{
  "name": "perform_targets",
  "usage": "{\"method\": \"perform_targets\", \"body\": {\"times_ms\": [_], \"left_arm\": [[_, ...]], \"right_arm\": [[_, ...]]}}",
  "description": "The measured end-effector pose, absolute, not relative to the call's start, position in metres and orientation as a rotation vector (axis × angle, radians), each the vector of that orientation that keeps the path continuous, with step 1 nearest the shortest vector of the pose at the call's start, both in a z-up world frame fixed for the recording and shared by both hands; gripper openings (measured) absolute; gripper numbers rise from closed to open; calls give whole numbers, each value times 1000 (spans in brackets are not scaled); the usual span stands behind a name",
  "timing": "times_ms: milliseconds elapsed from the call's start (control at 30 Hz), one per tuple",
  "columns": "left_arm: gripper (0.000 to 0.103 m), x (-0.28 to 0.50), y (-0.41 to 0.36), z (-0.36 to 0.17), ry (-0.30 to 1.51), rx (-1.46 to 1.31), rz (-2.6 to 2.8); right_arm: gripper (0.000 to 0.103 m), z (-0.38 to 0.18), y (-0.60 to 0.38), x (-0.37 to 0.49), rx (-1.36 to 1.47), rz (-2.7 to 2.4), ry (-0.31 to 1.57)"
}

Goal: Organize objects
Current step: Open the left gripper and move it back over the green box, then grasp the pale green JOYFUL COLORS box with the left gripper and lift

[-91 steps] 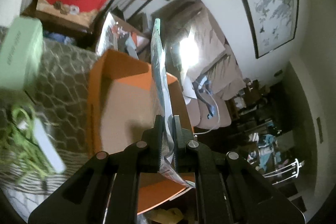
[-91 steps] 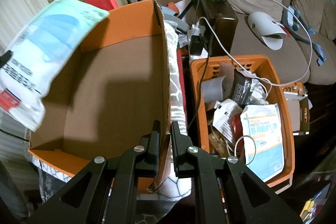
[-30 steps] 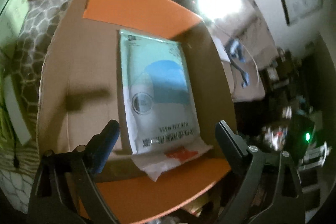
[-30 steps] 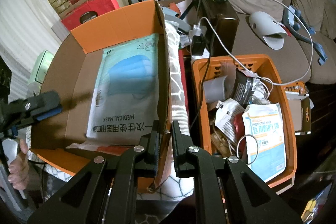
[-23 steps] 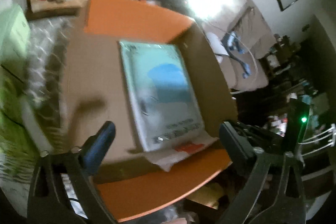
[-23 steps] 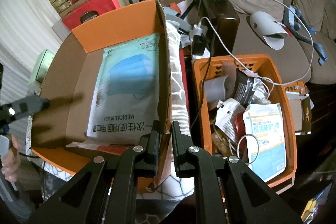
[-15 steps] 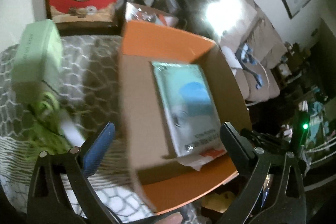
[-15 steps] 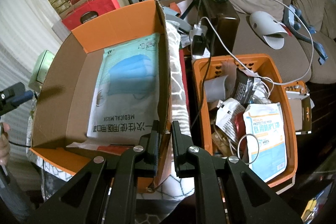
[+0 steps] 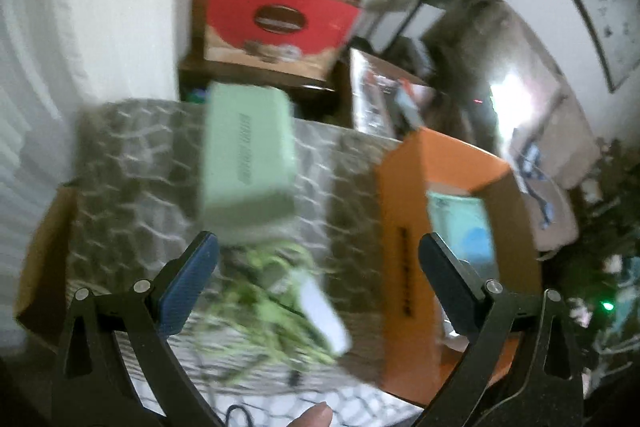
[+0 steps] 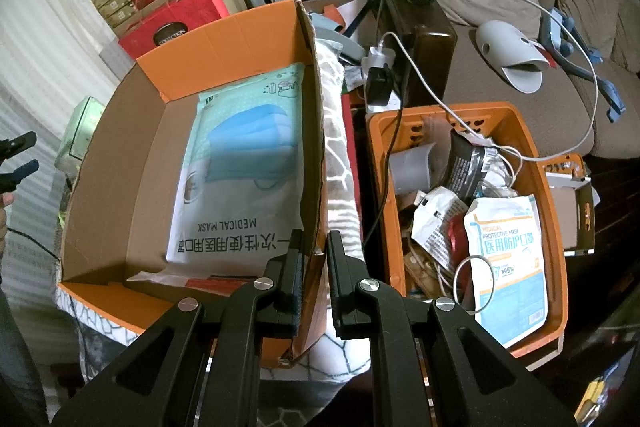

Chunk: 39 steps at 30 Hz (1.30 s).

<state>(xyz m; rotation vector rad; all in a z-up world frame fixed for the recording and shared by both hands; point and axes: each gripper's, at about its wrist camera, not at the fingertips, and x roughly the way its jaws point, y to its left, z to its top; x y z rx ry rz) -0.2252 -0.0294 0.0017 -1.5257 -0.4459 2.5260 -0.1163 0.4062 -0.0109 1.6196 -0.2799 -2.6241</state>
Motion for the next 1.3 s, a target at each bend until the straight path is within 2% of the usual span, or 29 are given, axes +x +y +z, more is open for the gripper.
{"method": "perform_targets", "body": {"times_ms": [267, 567, 700, 800, 933, 1300], "left_arm": [[100, -243, -39, -19, -248, -1597, 2668], [103, -262, -39, -38, -365, -1609, 2661], [102, -272, -31, -46, -340, -1650, 2642], [97, -277, -24, -55, -306, -1711, 2616], [73, -281, -18, -65, -263, -1776, 2581], [66, -278, -49, -60, -516, -1696, 2549]], "right_arm": [[10, -11, 408, -116, 1618, -2623, -278], [10, -12, 411, -116, 1620, -2623, -275], [11, -13, 413, -116, 1623, -2623, -275], [11, -13, 413, -116, 1621, -2623, -277], [11, -13, 413, -116, 1621, -2623, -274], [11, -12, 412, -116, 1622, -2623, -275]]}}
